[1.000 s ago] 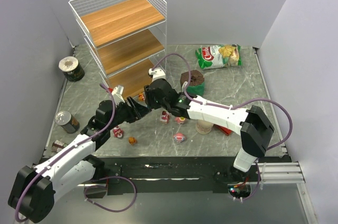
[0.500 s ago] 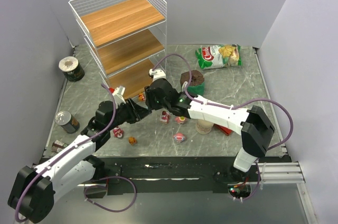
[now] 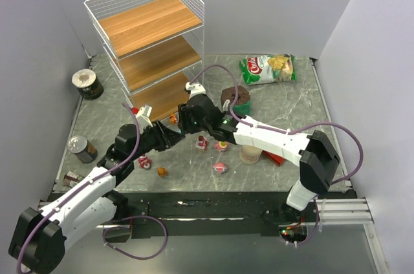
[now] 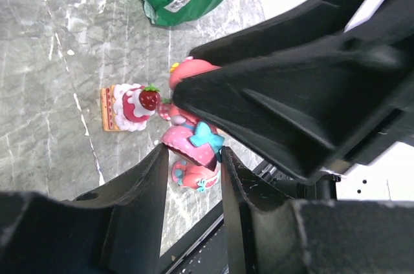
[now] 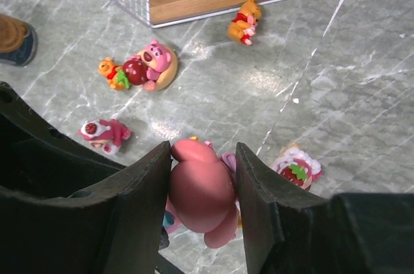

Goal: Place and organize the plastic toys onto the shelf

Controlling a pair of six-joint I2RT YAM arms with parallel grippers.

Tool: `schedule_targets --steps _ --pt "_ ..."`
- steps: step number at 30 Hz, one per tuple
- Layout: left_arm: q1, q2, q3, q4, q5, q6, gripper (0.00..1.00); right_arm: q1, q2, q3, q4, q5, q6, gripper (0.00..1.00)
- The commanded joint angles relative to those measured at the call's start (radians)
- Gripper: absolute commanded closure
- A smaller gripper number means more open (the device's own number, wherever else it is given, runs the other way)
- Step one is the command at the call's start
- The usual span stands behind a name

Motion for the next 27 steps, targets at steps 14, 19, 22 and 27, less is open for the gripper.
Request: schedule_targets --steps 14,19,22,27 --pt "-0.001 -0.075 0.032 0.067 -0.012 0.008 0.99 -0.018 -0.162 -0.067 0.116 -0.132 0.062 0.22" --pt "-0.001 -0.111 0.026 0.067 -0.015 0.012 0.99 -0.031 -0.184 -0.088 0.133 -0.145 0.065 0.21" --pt "-0.001 -0.121 0.025 0.075 -0.015 0.011 0.99 -0.035 -0.202 -0.105 0.145 -0.152 0.066 0.21" --pt "-0.001 -0.118 0.02 0.078 -0.015 0.006 0.99 -0.04 -0.224 -0.118 0.165 -0.16 0.074 0.21"
